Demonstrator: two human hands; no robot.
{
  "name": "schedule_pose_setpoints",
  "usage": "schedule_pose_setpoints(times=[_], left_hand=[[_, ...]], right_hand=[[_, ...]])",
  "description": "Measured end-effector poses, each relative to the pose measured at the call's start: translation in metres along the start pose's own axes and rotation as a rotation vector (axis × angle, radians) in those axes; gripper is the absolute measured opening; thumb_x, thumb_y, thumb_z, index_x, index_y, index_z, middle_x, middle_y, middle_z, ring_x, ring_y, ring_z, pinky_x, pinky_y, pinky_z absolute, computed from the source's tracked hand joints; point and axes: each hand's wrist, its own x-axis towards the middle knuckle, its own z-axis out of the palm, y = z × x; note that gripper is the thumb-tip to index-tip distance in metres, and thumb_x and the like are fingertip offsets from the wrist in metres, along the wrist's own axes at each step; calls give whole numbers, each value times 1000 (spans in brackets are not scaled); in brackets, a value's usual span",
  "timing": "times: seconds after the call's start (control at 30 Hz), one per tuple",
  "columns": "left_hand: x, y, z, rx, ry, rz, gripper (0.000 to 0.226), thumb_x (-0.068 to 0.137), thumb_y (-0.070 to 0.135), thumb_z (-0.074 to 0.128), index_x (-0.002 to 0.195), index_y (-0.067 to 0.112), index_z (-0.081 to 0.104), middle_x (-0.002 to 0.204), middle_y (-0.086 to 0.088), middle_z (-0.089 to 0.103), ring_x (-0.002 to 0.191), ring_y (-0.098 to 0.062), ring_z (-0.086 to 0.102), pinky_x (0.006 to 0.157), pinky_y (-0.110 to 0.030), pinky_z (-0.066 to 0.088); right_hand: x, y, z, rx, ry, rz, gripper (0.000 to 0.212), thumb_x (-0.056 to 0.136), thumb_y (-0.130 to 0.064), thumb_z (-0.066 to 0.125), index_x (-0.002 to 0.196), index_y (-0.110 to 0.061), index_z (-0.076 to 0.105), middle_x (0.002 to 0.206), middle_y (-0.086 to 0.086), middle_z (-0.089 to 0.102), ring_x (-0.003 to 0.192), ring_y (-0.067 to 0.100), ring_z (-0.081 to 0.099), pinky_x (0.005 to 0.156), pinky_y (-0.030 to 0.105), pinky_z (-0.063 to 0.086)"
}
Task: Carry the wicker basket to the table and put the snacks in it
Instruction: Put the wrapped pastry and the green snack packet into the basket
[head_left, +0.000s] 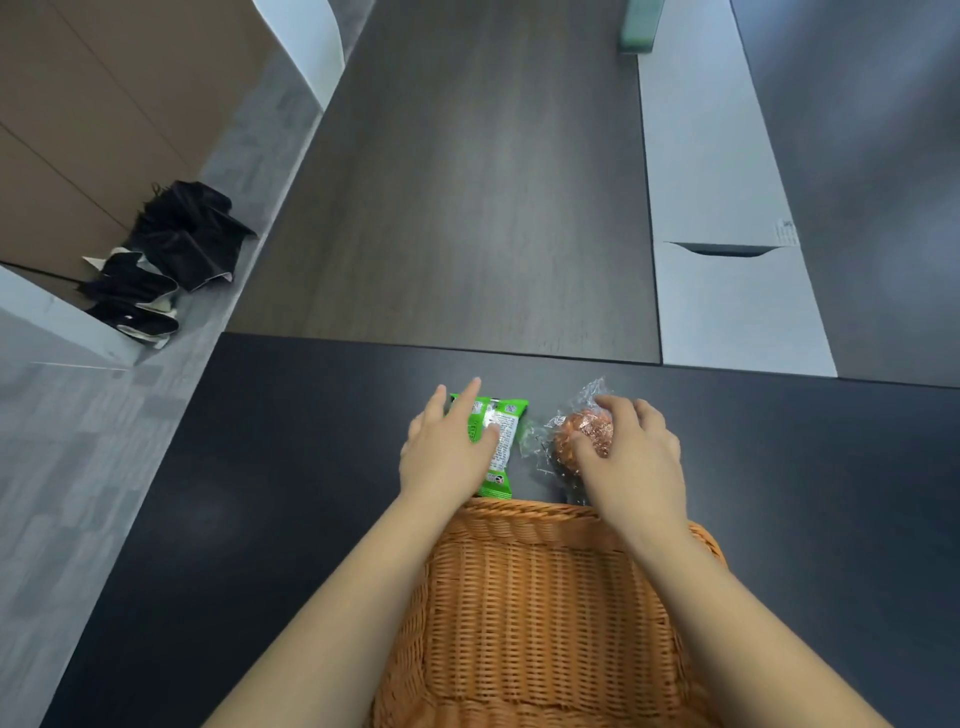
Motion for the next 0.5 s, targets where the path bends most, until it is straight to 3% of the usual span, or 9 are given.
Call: schedule_pose_setpoints(times=[0.1, 0.23, 0.37, 0.5], left_hand=[[1, -9, -6, -171, 105, -22, 52, 89, 39, 48, 141, 37, 42, 156, 5, 30, 140, -21, 32, 107, -44, 36], [0, -19, -8, -200, 142, -14, 45, 89, 35, 50, 135, 35, 49, 149, 6, 40, 135, -18, 39, 100, -37, 39], [-1, -25, -10, -220, 154, -26, 43, 88, 33, 52, 131, 34, 53, 146, 5, 43, 132, -19, 42, 95, -32, 38], [-10, -26, -14, -210, 156, -23, 43, 88, 31, 52, 131, 32, 53, 144, 4, 46, 129, -21, 45, 94, -32, 38]], right_hand=[[6, -4, 2, -80, -20, -5, 57, 83, -40, 55, 137, -32, 40, 156, 12, 24, 142, 34, 20, 109, 49, 27], [18, -4, 10, -212, -155, 31, 72, 76, -41, 62, 141, -40, 31, 158, 12, 15, 141, 39, 21, 108, 52, 27], [23, -2, 18, -235, -148, 6, 65, 78, -36, 61, 139, -36, 37, 142, 10, 41, 121, 38, 45, 97, 46, 41], [15, -9, 11, -169, -69, -57, 59, 81, -35, 60, 137, -30, 41, 134, 11, 47, 117, 37, 48, 93, 47, 46]])
